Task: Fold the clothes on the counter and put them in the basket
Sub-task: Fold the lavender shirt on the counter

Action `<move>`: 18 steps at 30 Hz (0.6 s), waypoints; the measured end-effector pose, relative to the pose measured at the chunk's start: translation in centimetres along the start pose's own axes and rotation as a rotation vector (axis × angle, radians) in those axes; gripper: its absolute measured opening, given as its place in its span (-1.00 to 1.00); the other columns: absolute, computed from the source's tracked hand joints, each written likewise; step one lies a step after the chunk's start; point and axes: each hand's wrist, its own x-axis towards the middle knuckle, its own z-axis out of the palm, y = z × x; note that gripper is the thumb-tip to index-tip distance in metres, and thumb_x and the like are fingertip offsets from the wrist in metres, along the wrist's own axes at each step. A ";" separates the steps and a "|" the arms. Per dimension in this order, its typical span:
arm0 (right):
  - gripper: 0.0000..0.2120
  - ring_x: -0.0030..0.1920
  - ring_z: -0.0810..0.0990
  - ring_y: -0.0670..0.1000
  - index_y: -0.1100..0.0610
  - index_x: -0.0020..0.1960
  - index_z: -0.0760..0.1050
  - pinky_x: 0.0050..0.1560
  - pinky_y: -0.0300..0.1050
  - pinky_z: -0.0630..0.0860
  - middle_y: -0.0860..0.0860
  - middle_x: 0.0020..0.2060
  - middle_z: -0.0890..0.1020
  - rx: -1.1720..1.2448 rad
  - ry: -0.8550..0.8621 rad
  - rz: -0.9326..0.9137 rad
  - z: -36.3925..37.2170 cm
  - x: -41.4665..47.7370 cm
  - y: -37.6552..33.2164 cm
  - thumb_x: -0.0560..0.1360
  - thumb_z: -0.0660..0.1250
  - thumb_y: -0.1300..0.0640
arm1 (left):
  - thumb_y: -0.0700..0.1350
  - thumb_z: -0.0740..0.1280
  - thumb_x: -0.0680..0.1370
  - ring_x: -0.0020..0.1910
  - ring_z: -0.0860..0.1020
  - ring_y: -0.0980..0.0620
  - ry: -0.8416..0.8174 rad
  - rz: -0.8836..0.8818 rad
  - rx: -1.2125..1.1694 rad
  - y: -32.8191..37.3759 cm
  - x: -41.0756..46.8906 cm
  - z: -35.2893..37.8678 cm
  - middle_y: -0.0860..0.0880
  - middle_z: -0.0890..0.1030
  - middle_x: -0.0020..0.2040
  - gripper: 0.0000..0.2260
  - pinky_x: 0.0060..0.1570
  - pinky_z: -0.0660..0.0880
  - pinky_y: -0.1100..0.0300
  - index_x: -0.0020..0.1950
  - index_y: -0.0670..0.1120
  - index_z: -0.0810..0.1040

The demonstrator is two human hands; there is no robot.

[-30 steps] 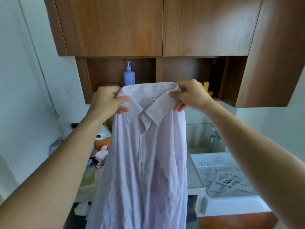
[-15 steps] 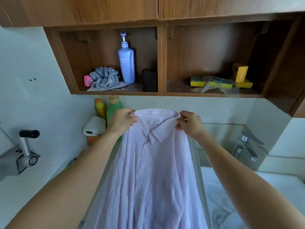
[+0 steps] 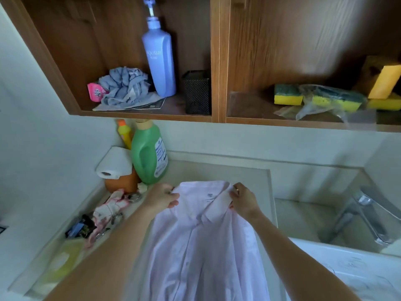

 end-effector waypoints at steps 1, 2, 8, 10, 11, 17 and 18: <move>-0.91 -0.20 0.64 0.24 0.17 -0.10 0.41 -0.13 0.15 0.61 0.20 -0.22 0.62 -0.022 -0.002 0.018 0.5 0.9 0.6 0.56 0.17 0.23 | -0.34 0.36 0.55 -0.38 0.65 0.07 0.024 -0.019 -0.036 -0.5 1.2 0.3 -0.15 0.56 -0.29 -0.80 -0.25 0.59 0.18 -0.26 -0.18 0.50; -0.91 -0.21 0.64 0.24 0.16 -0.11 0.40 -0.14 0.15 0.60 0.19 -0.23 0.61 -0.026 0.006 0.033 0.8 1.6 0.8 0.56 0.17 0.23 | -0.36 0.35 0.55 -0.39 0.63 0.05 0.057 -0.031 -0.069 -0.7 2.2 0.7 -0.13 0.54 -0.35 -0.75 -0.32 0.56 0.23 -0.31 -0.17 0.49; -0.92 -0.17 0.52 0.21 0.26 -0.02 0.43 -0.25 -0.06 0.25 0.12 -0.23 0.55 -0.036 0.242 -0.076 1.4 7.6 -1.2 0.57 0.16 0.34 | -0.30 0.38 0.50 -0.30 0.62 -0.04 0.195 0.107 -0.178 -0.1 10.9 2.7 0.03 0.58 -0.42 -0.78 -0.11 0.56 0.04 -0.31 -0.07 0.54; -0.87 -0.10 0.56 0.23 0.25 0.01 0.44 -0.22 -0.07 0.30 0.16 -0.12 0.58 0.007 0.354 -0.172 1.5 10.1 -1.9 0.53 0.16 0.38 | -0.34 0.38 0.49 -0.17 0.59 -0.05 0.237 0.231 -0.166 1.1 13.4 3.1 -0.02 0.64 -0.25 -0.87 -0.11 0.53 0.18 -0.15 -0.13 0.60; -0.80 -0.03 0.56 0.23 0.23 0.10 0.45 -0.14 -0.06 0.39 0.20 0.04 0.55 0.018 0.399 -0.219 1.7 11.3 -2.0 0.52 0.18 0.39 | -0.40 0.36 0.51 -0.08 0.56 -0.05 0.230 0.305 -0.155 1.8 14.3 3.4 -0.08 0.62 -0.10 -0.86 -0.10 0.50 0.31 -0.01 -0.20 0.58; -0.38 0.59 0.03 0.13 0.07 0.62 -0.06 0.51 0.02 0.08 0.12 0.61 -0.11 -0.579 0.147 -0.195 6.9 13.4 4.5 0.64 0.12 0.04 | 0.01 0.28 0.59 0.49 0.19 -0.10 -0.043 0.492 0.360 -4.1 16.6 6.5 -0.22 0.21 0.49 -0.45 0.40 0.12 0.34 0.52 -0.15 0.23; -0.43 0.60 -0.02 0.10 0.04 0.62 -0.01 0.55 0.04 -0.03 0.08 0.61 -0.04 -0.678 0.094 -0.190 7.7 13.0 5.8 0.64 -0.04 -0.06 | 0.21 0.10 0.59 0.53 0.20 -0.12 -0.072 0.467 0.544 -6.3 16.2 6.9 -0.17 0.21 0.54 -0.40 0.46 0.14 0.18 0.56 -0.07 0.22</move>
